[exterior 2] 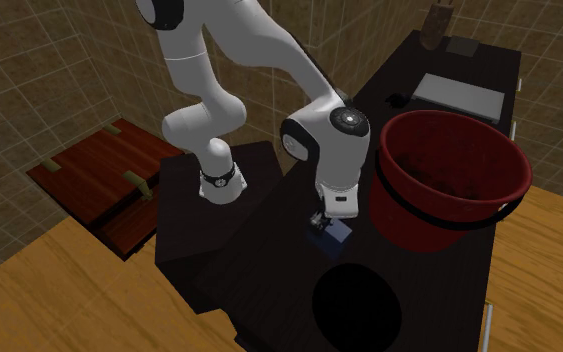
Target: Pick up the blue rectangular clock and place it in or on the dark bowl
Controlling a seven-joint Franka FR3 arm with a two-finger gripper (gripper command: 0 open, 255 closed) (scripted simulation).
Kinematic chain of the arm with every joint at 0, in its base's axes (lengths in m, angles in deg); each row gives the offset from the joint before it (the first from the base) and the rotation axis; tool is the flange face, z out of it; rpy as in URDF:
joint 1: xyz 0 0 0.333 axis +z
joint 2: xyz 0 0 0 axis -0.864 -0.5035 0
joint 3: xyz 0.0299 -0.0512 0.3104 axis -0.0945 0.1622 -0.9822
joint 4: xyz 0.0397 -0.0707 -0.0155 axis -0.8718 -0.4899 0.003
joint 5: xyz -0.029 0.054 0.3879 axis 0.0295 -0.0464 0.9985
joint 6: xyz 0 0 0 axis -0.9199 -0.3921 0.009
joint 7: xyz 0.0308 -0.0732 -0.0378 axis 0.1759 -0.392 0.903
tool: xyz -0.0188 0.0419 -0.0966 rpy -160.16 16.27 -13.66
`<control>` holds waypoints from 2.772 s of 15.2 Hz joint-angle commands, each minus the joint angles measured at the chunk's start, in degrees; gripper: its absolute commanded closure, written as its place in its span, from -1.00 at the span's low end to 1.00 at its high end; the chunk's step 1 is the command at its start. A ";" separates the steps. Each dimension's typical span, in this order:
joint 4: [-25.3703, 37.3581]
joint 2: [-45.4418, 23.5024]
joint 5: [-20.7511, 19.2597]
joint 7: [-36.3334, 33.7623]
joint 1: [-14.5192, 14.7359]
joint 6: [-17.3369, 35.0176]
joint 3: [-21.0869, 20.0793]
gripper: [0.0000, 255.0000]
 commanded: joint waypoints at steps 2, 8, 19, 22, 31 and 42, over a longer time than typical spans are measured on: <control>1.08 1.58 0.36 0.55 -0.01 -2.65 0.40 1.00; 3.80 3.95 0.77 0.99 0.08 -7.67 0.90 1.00; 10.96 4.58 0.32 1.68 -0.47 -15.47 1.85 1.00; 17.41 -1.41 -1.65 2.45 -1.84 -16.14 2.48 1.00; 40.85 -20.04 -6.90 4.24 -3.96 -21.57 4.16 1.00; 36.99 -22.95 -7.75 4.00 -3.95 -14.90 4.42 1.00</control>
